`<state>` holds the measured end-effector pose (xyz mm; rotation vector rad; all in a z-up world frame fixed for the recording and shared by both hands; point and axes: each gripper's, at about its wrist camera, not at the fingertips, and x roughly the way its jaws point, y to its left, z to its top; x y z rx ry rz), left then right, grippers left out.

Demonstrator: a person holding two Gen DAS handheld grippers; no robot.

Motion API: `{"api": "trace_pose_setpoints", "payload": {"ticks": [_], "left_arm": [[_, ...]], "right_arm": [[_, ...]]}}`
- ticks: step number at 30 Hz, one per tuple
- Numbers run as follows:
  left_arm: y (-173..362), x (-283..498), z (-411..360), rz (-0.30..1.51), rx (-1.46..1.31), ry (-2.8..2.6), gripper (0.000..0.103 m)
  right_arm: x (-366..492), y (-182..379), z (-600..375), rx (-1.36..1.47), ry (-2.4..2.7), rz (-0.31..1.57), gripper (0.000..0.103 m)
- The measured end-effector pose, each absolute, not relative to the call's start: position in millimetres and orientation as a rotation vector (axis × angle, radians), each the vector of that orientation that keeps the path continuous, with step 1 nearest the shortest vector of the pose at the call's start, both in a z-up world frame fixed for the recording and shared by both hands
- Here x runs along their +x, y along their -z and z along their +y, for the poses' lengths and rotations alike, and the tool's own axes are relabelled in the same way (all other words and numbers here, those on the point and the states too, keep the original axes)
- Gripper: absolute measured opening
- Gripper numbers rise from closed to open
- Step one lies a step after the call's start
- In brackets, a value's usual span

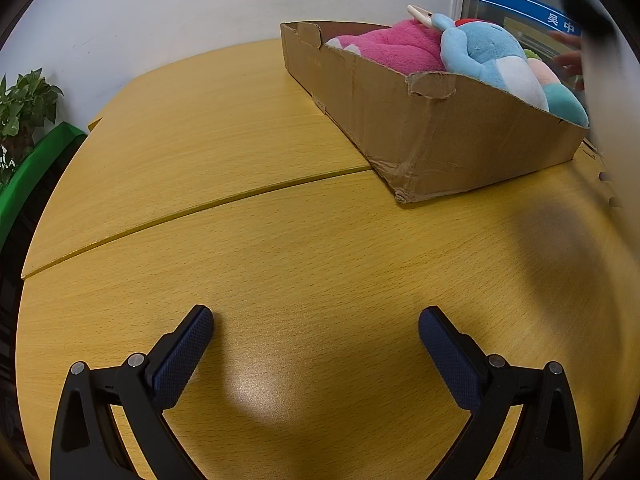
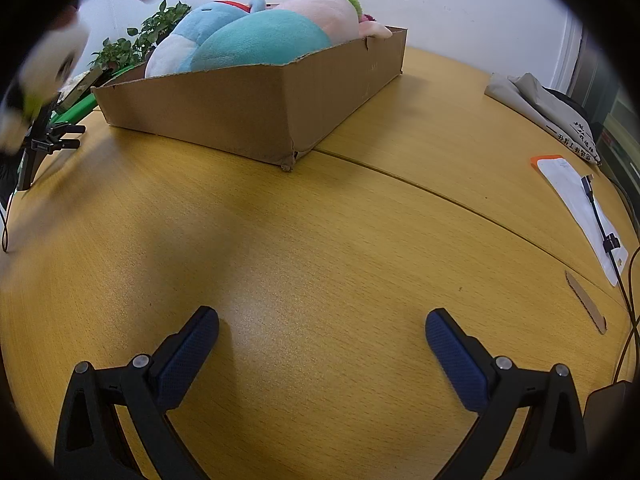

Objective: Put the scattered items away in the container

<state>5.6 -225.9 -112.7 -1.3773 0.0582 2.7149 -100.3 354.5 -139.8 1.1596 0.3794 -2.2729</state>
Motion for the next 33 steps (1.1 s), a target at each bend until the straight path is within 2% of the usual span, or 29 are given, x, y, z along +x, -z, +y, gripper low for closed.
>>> {"api": "trace_pose_setpoints", "payload": {"ticks": [33], "left_arm": [[116.5, 6.5, -230.1, 0.051, -1.377, -2.719, 0.103]], "right_arm": [[-99.9, 140.6, 354.5, 1.159, 2.274, 0.382, 0.103]]}}
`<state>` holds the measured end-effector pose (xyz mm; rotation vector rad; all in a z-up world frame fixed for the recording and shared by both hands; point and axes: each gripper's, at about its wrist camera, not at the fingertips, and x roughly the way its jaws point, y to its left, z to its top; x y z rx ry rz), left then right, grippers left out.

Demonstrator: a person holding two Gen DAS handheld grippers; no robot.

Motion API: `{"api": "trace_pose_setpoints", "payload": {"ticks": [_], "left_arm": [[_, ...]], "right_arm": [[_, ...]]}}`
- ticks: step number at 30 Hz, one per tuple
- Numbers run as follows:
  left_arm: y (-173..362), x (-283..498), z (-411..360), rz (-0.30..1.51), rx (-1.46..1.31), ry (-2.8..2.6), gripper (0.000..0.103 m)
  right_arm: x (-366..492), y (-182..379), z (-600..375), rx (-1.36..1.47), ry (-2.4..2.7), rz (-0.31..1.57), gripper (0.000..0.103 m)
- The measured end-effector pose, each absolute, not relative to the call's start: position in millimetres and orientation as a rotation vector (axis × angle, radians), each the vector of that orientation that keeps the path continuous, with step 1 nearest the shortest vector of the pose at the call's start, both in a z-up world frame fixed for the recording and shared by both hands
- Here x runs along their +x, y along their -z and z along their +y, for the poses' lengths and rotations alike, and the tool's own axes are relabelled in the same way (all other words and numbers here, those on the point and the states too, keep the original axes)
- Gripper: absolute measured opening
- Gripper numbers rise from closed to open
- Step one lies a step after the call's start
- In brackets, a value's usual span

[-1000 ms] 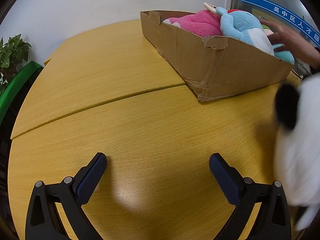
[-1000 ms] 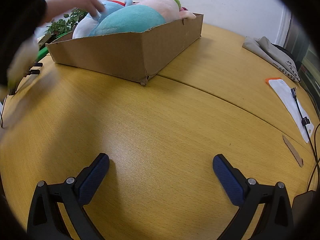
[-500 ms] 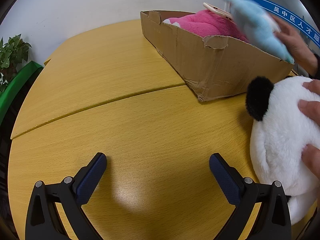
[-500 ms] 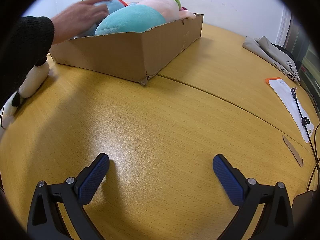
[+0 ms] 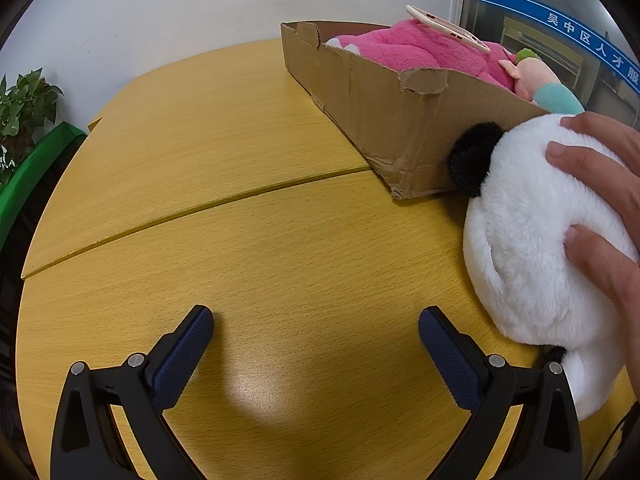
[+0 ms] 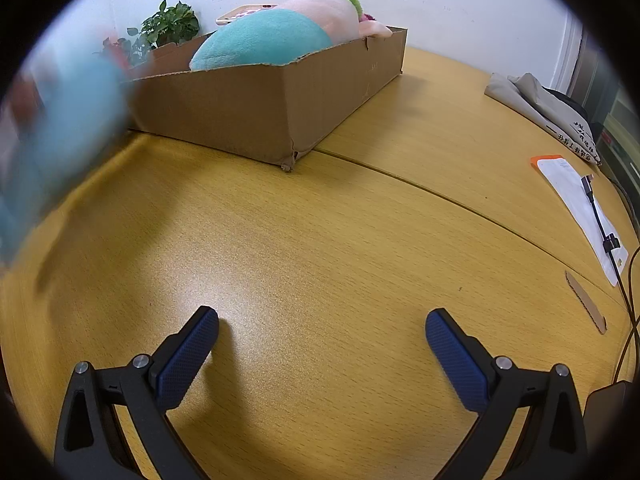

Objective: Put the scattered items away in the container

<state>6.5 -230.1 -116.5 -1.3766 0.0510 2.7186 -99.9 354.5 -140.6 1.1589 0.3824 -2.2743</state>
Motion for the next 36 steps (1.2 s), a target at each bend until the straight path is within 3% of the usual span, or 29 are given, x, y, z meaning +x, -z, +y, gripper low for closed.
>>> {"api": "trace_pose_setpoints", "payload": {"ticks": [36], "left_arm": [[115.2, 6.2, -227.1, 0.048, -1.376, -2.719, 0.103]], "right_arm": [[-99.3, 139.7, 353.1, 1.16, 2.275, 0.382, 0.103]]}}
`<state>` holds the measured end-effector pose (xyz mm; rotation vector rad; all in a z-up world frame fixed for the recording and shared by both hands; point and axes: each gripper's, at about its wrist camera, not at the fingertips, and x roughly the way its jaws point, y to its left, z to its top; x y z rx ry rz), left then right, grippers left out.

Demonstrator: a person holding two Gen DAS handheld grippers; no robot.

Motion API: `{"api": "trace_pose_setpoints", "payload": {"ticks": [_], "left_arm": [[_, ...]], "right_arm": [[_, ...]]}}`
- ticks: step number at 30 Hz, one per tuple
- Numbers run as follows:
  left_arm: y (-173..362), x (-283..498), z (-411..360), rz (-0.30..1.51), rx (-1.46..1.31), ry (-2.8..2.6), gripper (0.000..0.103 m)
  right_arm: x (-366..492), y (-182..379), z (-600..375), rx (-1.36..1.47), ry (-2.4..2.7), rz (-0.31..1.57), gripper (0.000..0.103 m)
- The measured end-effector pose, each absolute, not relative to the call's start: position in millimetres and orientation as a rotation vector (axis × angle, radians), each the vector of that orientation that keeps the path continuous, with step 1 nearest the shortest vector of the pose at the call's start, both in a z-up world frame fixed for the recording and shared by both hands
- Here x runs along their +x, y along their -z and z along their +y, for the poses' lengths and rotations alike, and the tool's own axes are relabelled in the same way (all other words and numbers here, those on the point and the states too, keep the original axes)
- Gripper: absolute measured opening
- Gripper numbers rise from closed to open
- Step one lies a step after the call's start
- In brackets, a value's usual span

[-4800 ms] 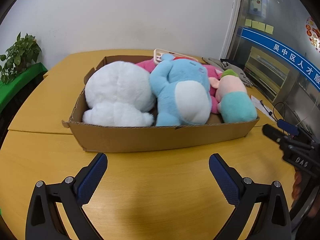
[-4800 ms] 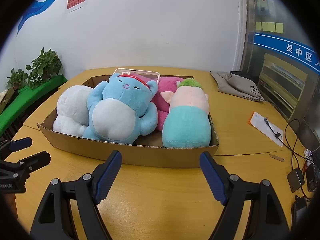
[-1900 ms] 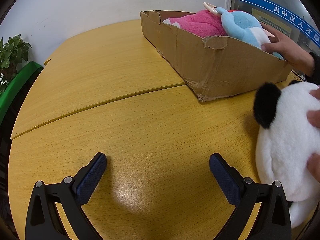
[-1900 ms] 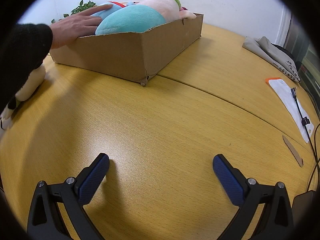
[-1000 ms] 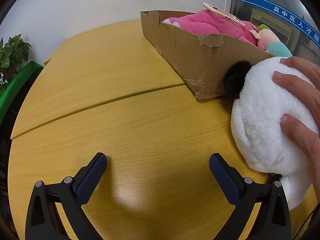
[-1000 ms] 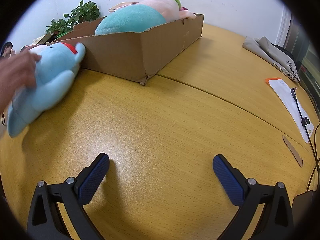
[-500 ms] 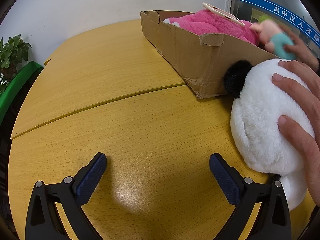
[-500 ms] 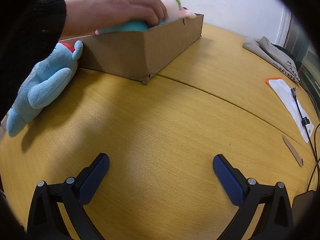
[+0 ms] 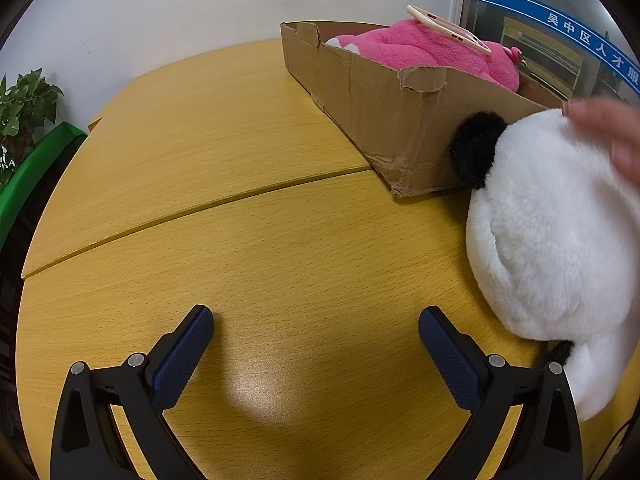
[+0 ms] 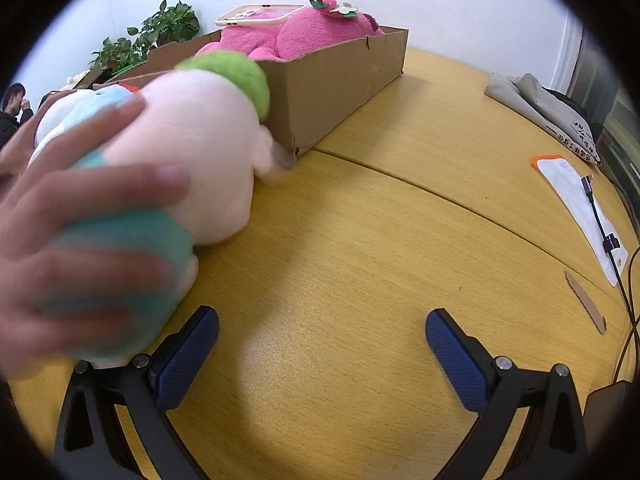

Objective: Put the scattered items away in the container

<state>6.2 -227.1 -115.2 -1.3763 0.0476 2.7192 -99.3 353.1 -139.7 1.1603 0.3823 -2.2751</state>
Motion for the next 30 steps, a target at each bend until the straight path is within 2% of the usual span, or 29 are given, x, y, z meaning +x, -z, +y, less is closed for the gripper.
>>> {"api": "trace_pose_setpoints", "payload": {"ticks": [30], "left_arm": [[115.3, 7.8, -227.3, 0.046, -1.376, -2.721, 0.103]], "right_arm": [[-99.7, 139.9, 354.2, 1.159, 2.274, 0.384, 0.103]]}}
